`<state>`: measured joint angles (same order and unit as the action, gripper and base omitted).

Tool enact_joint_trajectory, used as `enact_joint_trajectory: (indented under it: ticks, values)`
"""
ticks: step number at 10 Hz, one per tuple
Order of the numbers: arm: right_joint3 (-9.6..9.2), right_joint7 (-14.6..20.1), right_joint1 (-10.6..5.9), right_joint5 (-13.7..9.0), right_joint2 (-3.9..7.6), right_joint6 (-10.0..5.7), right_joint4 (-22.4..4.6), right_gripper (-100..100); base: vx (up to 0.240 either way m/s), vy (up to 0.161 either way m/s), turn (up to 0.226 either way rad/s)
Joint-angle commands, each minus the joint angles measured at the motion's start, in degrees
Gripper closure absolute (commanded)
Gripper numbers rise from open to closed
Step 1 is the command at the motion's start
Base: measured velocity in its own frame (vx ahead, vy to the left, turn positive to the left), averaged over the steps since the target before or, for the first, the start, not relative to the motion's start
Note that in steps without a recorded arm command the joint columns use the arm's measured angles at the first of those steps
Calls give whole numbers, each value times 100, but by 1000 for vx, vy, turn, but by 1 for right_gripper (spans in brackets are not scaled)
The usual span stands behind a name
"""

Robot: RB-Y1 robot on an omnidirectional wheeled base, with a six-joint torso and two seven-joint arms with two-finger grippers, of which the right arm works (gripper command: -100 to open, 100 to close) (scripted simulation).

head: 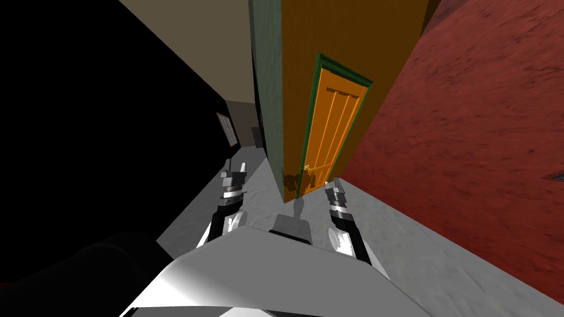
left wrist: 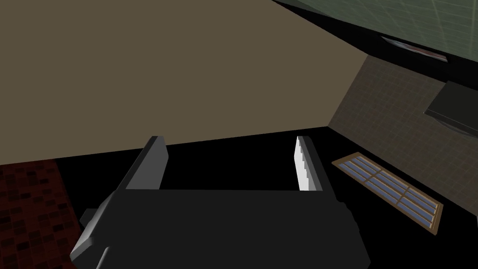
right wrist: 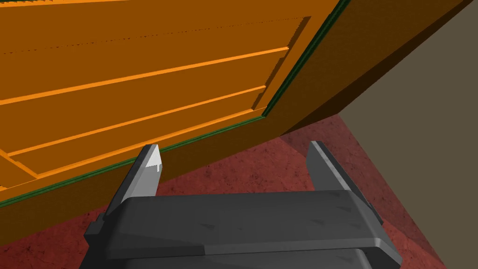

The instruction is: Pull the door open

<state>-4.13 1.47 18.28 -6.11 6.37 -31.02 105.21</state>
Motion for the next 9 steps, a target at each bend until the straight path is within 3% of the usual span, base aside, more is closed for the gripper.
enact_joint_trajectory:
  ticks: [1, 3, 4, 8, 9]
  values:
    - [-9, 29, -38, -2, 24, -59, -202, -100, 44, -70, 47]
    - [-34, 96, -180, -11, 91, -175, -587, -100, 58, -74, 129]
    - [-34, 96, -180, -11, 91, -175, -622, -100, 50, -73, 60]
    - [-72, 203, -405, -24, 195, -360, -1263, -100, 47, -69, 111]
    - [-72, 203, -405, -24, 195, -360, -1287, -100, 33, -54, 55]
